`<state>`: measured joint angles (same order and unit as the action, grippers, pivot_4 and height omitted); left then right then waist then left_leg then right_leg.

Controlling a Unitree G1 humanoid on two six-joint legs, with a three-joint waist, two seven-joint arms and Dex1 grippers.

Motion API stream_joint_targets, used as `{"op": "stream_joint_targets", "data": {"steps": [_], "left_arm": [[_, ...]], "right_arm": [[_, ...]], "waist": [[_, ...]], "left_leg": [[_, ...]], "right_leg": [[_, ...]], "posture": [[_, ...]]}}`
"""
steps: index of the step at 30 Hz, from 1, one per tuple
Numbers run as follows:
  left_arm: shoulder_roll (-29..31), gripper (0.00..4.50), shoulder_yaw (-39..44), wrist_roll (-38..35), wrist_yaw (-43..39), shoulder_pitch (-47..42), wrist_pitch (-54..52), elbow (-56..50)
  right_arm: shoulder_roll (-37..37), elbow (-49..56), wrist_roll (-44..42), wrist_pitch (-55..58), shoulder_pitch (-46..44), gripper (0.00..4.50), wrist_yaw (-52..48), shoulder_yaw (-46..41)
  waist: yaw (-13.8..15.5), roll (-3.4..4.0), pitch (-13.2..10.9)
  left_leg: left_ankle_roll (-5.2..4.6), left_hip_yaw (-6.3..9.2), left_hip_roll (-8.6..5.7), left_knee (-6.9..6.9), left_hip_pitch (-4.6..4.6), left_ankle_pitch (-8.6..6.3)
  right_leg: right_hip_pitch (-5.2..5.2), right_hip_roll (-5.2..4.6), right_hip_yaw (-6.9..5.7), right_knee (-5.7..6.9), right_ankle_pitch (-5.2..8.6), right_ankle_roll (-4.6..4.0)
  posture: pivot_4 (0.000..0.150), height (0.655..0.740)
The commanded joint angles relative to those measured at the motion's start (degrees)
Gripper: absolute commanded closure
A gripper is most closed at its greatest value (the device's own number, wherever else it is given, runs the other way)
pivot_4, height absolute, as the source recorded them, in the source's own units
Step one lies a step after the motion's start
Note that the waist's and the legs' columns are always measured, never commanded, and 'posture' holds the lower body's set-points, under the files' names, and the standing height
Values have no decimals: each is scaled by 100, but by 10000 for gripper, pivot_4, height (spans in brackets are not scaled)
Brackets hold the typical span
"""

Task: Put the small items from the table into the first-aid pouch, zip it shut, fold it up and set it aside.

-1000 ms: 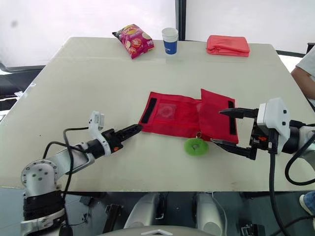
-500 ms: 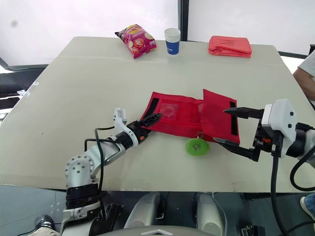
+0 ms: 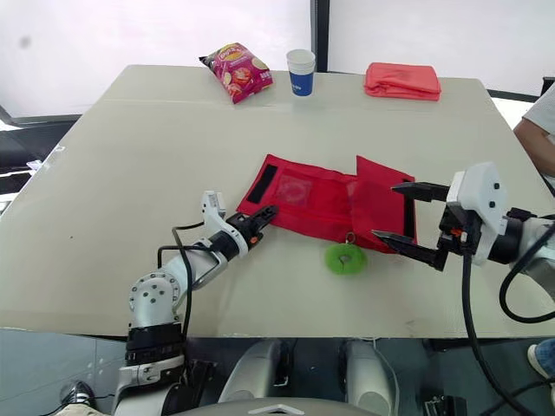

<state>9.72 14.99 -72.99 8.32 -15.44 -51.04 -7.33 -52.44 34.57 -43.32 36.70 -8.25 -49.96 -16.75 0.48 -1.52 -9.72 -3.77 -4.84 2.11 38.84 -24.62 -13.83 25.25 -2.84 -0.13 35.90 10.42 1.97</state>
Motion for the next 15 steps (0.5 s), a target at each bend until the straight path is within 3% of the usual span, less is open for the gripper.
{"op": "stream_joint_targets", "data": {"steps": [1, 7, 8, 12, 15], "left_arm": [[535, 45000, 346, -220, -270, 122, -157, -483], [1250, 45000, 303, -191, -796, 144, -304, -852], [1276, 45000, 285, -202, -819, 86, -301, -894], [1386, 45000, 120, -153, -1082, -238, -289, -1069], [1634, 45000, -240, 118, -1775, -562, -266, -1279]], "right_arm": [[298, -528, 485, 43, -641, 11753, 344, 809], [1232, -2039, 2164, -699, -1648, 42169, 776, 2359], [1357, -2317, 2469, -849, -1773, 44425, 856, 2578], [1602, -3378, 3578, -1554, -2085, 44425, 854, 3391], [1794, -3726, 3910, -1763, -2150, 44425, 705, 3703]], "waist": [[-37, -7, 0], [-101, -5, 0], [-93, -5, 0], [-43, -6, 0], [-37, -11, 3]], "left_leg": [[0, -1, 1, 0, 1, 0], [6, 0, 3, 1, -4, 4], [7, -3, 1, 1, -7, 4], [28, -5, -6, 1, -9, 17], [31, -14, -6, 1, -3, 19]], "right_leg": [[0, 1, 0, 1, 0, 0], [4, 3, -1, 2, -3, -5], [6, 2, -1, 1, -3, -4], [4, -2, 0, 0, -3, -4], [-2, 2, -1, 0, -4, -4]], "posture": [[1500, 7400], [1500, 7400], [1500, 7400], [1500, 7400], [1500, 7400]]}}
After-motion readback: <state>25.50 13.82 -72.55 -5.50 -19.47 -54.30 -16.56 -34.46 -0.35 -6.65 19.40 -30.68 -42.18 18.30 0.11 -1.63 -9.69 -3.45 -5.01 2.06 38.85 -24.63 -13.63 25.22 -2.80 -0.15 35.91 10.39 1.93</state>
